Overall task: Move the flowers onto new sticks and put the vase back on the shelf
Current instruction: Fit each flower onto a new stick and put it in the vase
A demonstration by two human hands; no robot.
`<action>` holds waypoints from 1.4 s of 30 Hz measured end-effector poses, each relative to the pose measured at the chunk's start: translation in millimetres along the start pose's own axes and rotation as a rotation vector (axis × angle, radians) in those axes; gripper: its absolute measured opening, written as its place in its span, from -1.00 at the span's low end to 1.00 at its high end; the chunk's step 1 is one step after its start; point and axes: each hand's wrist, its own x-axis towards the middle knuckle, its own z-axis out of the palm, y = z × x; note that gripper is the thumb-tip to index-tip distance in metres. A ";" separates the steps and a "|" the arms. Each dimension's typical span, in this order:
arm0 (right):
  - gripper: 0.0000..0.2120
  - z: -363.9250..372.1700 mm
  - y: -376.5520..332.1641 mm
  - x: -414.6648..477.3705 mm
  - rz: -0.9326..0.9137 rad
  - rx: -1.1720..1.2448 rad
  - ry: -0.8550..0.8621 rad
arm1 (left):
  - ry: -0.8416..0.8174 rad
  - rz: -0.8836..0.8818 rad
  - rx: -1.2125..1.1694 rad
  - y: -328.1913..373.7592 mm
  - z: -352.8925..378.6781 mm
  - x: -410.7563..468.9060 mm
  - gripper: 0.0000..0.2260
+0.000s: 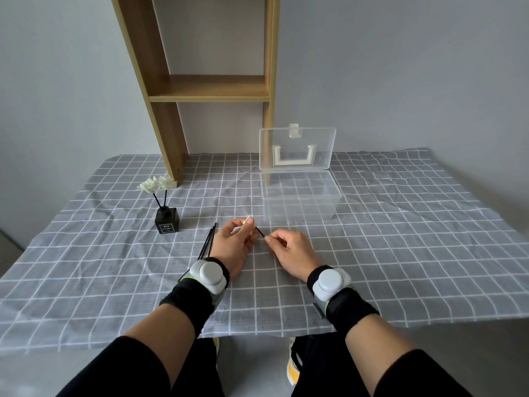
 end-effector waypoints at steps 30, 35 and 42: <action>-0.90 2.2 -20.6 11.5 0.084 0.236 0.049 | -0.078 -0.042 0.238 12.7 -10.1 -21.2 -0.74; -0.90 17.3 -45.5 22.4 0.002 0.206 0.027 | -0.019 0.055 0.264 31.6 -19.7 -27.8 -0.87; -0.91 40.5 -83.5 50.7 -0.102 0.049 -0.005 | 0.117 0.194 0.405 63.9 -54.4 -33.0 -0.84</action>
